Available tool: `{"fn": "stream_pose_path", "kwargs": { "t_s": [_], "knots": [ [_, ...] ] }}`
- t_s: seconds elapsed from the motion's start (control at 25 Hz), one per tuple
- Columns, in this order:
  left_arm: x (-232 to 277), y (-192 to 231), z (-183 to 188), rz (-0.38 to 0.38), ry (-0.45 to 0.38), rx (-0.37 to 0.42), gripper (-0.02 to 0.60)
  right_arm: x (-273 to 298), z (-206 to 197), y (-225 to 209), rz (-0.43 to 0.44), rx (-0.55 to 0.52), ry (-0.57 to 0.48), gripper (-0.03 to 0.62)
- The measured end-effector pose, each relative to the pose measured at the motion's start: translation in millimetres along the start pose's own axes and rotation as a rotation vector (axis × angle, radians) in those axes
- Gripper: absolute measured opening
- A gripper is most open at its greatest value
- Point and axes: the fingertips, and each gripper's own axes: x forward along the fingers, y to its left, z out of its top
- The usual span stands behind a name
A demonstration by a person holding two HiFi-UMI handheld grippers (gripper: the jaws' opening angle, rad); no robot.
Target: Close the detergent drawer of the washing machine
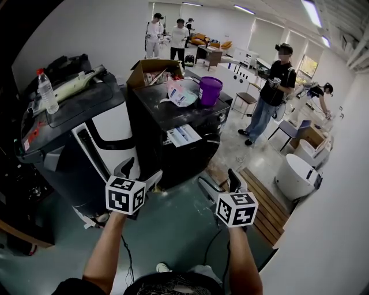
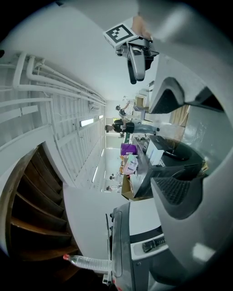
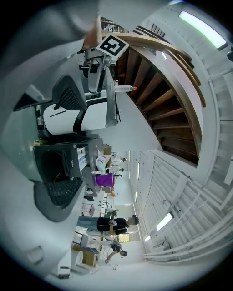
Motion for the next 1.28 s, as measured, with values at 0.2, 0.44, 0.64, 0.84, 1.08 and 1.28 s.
{"fn": "stream_pose_path", "kwargs": {
  "t_s": [0.2,0.44,0.64,0.84,1.08,1.28],
  "knots": [
    [0.4,4.3,-2.0,-0.007,-0.001,0.004,0.418,5.7,-1.3,3.1,-0.006,0.005,-0.001,0.485],
    [4.7,15.6,-7.3,0.001,0.004,-0.005,0.417,17.9,-6.6,6.2,0.002,0.008,0.005,0.482],
    [17.8,19.8,-5.2,-0.001,0.005,0.007,0.419,32.4,-6.1,1.7,0.005,0.011,0.002,0.482],
    [35.3,24.9,3.7,0.005,0.004,0.026,0.417,50.3,-1.0,-7.7,0.011,0.018,-0.006,0.48],
    [63.6,33.4,12.3,0.019,0.009,0.028,0.419,79.6,5.2,-24.7,0.033,0.019,-0.002,0.479],
    [89.1,39.8,19.5,0.039,0.012,0.018,0.418,104.8,12.3,-41.5,0.059,0.019,0.003,0.477]
  ]
}}
